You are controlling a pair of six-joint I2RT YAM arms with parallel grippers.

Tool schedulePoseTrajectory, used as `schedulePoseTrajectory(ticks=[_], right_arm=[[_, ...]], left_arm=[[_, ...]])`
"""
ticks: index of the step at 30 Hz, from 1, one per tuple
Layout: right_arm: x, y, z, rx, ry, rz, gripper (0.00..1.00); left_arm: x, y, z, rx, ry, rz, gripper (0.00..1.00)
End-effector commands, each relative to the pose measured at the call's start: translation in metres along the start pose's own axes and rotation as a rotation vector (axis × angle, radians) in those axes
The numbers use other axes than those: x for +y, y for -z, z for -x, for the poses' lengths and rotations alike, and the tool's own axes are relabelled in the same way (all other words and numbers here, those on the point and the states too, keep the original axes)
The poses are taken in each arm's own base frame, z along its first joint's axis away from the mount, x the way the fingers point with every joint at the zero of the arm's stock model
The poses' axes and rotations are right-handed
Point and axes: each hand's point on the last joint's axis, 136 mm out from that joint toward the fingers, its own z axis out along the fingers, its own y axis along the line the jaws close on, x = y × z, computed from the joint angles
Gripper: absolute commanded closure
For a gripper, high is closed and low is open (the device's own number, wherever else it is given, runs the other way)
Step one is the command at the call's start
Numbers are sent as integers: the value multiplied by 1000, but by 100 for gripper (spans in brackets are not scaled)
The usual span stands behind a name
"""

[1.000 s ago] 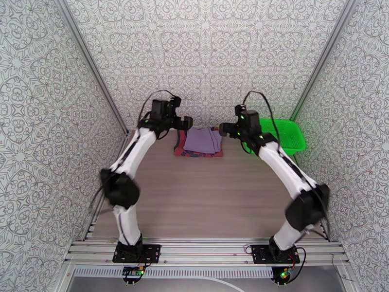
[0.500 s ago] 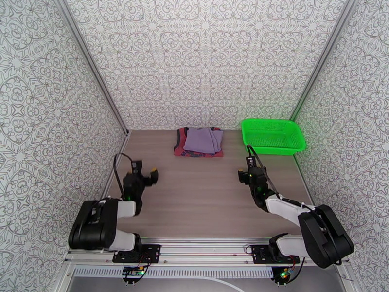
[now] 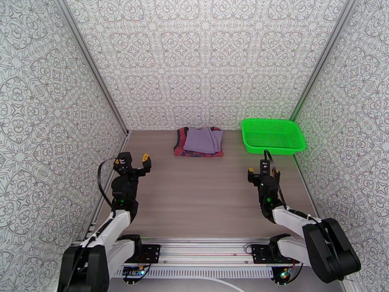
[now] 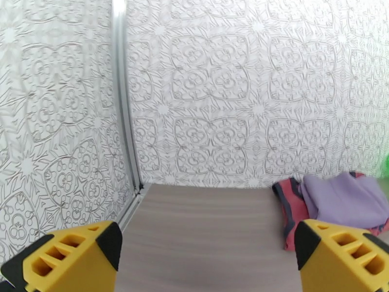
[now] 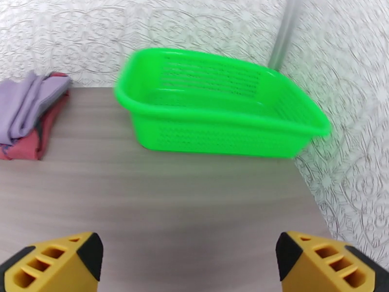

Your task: Fold and stack the mixed laundry pile

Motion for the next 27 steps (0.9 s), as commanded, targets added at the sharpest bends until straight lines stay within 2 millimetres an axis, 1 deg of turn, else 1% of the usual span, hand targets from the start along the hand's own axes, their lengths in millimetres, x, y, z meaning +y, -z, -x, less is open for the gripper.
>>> schedulePoseTrajectory(ticks=[1,2,4,5,6,7,9,11,12,14,19,23,27], right_arm=[[-5,-7,20,-116,-71,15,1],[-8,-10,17,-120,-88,23,1],[-15,-21,2,-119,-144,34,1],[-18,-24,1,-147,-161,31,1],[-20,-24,3,-156,-180,42,1],[-22,-27,0,-111,-185,40,1],[-24,-38,-3,-55,-193,40,1],[-9,-51,-1,-8,-152,110,1],[-5,-54,-6,33,-135,126,1],[-5,-53,-4,15,-140,129,1],[-5,-52,-4,14,-137,130,1],[-5,-52,-4,16,-135,131,1],[-5,-52,-4,15,-135,131,1]], left_arm=[[11,4,-67,144,56,11,0],[8,1,-68,129,67,-5,1],[2,-7,-83,141,49,-51,1],[3,-11,-92,152,53,-49,0],[2,-16,-93,124,56,-64,1],[1,-17,-95,159,70,-92,0],[8,-26,-101,234,73,-36,1],[-3,-38,-105,264,47,-78,1],[-6,-41,-110,316,37,-87,1],[-10,-45,-110,317,8,-72,0],[-10,-45,-110,319,-1,-64,1],[-18,-47,-112,338,-49,-62,0],[-19,-47,-112,336,-59,-57,1]])
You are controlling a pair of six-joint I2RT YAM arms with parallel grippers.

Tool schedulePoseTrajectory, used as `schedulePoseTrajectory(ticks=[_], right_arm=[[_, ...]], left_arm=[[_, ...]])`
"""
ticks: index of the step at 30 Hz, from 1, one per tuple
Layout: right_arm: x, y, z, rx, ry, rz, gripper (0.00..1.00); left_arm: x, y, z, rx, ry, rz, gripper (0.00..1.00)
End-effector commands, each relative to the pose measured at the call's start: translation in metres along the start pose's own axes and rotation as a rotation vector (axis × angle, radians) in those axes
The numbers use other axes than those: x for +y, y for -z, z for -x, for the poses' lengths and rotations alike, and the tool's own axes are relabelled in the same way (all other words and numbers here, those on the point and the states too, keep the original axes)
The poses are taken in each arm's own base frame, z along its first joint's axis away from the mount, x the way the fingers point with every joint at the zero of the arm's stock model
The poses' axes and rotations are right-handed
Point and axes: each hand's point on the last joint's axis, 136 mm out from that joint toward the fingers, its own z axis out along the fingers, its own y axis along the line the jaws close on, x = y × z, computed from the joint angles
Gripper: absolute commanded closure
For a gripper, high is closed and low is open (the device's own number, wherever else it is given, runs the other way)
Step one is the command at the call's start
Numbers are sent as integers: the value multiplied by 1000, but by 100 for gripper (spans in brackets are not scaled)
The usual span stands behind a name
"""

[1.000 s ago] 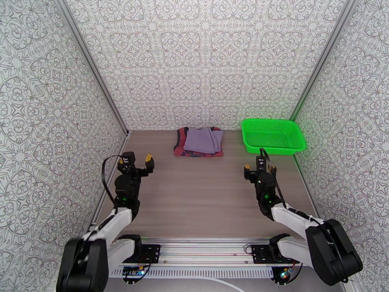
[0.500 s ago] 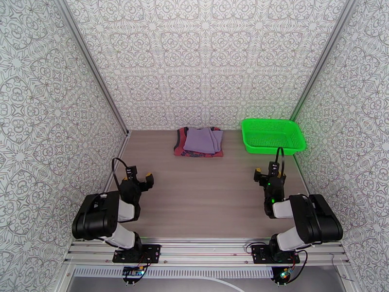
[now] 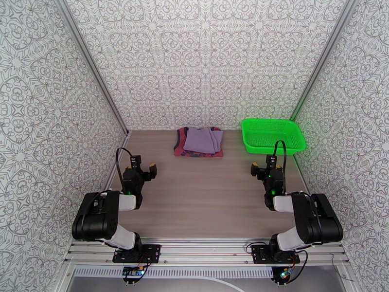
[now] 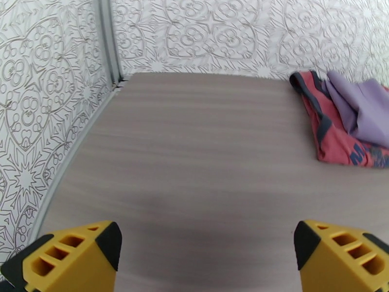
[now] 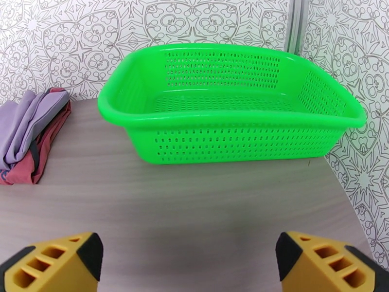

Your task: Fold and stack the mixed laundry pile

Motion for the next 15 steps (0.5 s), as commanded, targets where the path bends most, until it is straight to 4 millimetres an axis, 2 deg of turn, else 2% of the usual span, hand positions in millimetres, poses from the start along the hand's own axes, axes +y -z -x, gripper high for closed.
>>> schedulePoseTrajectory(ticks=[1,15], right_arm=[[1,0,3,-2,-3,10,1],[1,0,4,-5,-2,11,1]], left_arm=[[4,-2,6,-3,-30,30,1],[3,-2,4,-1,-19,6,1]])
